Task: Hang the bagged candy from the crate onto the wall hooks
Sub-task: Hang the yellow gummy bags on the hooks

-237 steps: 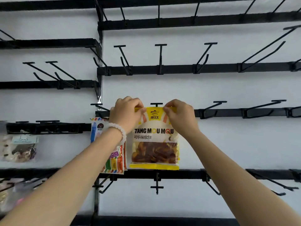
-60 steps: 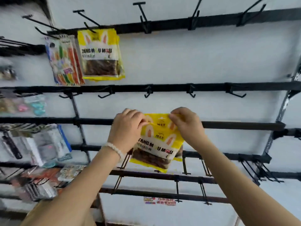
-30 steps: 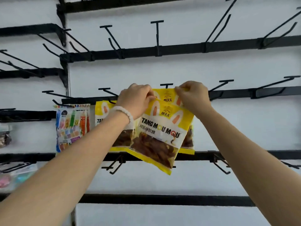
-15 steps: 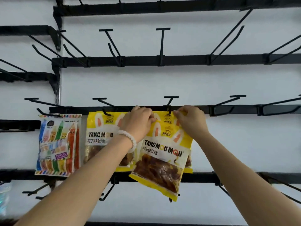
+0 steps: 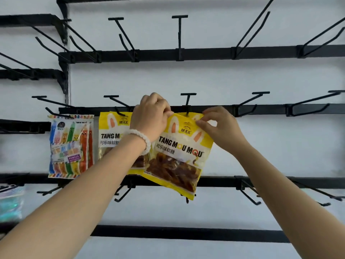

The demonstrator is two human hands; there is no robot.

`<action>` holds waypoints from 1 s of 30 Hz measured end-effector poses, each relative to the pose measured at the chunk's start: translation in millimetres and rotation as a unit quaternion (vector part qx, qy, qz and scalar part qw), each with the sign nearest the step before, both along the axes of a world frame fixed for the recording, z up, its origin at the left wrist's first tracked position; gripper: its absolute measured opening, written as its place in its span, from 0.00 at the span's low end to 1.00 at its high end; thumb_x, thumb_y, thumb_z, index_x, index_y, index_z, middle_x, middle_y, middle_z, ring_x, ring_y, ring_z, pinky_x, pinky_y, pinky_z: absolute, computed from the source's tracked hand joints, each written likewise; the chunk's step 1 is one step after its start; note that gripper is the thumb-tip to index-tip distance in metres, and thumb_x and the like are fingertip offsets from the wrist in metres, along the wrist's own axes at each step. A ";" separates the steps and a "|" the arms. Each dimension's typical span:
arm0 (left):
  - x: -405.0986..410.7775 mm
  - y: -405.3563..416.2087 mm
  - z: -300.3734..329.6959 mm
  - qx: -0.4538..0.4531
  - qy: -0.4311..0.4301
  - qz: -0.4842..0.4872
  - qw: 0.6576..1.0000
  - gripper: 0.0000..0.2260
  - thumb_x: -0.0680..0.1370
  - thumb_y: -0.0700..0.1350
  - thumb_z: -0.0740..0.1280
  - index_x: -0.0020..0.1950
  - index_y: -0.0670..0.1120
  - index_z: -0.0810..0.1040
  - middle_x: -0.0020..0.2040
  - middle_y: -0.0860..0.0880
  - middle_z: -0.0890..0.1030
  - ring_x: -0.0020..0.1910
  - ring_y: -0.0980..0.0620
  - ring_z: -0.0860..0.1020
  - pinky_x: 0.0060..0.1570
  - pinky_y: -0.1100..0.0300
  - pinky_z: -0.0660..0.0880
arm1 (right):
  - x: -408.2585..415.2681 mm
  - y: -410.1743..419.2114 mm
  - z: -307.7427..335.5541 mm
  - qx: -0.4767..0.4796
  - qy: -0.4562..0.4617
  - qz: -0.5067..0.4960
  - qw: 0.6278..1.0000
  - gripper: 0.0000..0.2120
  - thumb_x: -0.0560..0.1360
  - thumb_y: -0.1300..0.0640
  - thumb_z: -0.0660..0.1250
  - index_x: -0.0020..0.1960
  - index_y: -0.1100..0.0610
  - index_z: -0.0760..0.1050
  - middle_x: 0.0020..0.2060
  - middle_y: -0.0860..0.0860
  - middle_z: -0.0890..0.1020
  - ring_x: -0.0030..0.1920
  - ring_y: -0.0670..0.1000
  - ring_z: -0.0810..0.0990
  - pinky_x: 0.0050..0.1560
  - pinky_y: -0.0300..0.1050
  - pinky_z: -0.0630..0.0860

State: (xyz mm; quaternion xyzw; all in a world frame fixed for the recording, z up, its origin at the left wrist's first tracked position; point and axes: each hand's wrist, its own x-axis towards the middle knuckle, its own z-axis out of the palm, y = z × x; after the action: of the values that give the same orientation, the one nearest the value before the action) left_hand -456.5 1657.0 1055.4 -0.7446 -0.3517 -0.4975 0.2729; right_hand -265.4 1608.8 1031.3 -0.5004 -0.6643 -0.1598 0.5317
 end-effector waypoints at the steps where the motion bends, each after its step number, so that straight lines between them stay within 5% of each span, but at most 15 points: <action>1: -1.2 -2.0 0.8 0.001 -0.001 -0.001 1.000 0.09 0.78 0.49 0.63 0.50 0.45 0.78 0.53 0.49 0.75 0.56 0.48 0.70 0.52 0.54 0.68 | -0.9 -1.8 2.9 0.002 -0.006 -0.006 1.000 0.08 0.73 0.50 0.68 0.44 0.54 0.80 0.56 0.49 0.76 0.59 0.48 0.71 0.50 0.38 0.64; 10: -13.1 -30.5 22.1 0.005 0.010 0.025 1.000 0.08 0.78 0.49 0.61 0.49 0.47 0.77 0.50 0.49 0.77 0.54 0.47 0.71 0.46 0.54 0.67 | -14.4 -26.0 39.9 0.001 0.023 -0.044 0.999 0.07 0.74 0.47 0.65 0.42 0.49 0.77 0.35 0.45 0.78 0.34 0.46 0.75 0.34 0.42 0.71; 23: -7.2 -0.8 20.4 -0.049 0.037 0.061 0.996 0.08 0.78 0.51 0.61 0.50 0.50 0.77 0.50 0.50 0.77 0.53 0.47 0.72 0.45 0.54 0.68 | -14.5 5.2 38.0 -0.055 0.031 -0.103 0.993 0.10 0.75 0.46 0.63 0.46 0.51 0.78 0.32 0.45 0.75 0.35 0.49 0.75 0.30 0.40 0.66; 30: 5.2 30.2 17.3 -0.039 0.043 0.084 0.995 0.09 0.78 0.53 0.61 0.51 0.51 0.77 0.51 0.50 0.77 0.54 0.48 0.72 0.47 0.54 0.68 | -8.4 31.9 27.4 -0.010 0.025 -0.149 0.988 0.12 0.75 0.45 0.63 0.50 0.51 0.79 0.46 0.48 0.79 0.41 0.49 0.74 0.32 0.40 0.64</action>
State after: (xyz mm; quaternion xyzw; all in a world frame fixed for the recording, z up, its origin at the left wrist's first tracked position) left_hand -451.2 1687.2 1072.7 -0.7433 -0.4197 -0.4265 0.2993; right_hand -273.8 1640.7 1058.6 -0.6033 -0.5702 -0.2178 0.5133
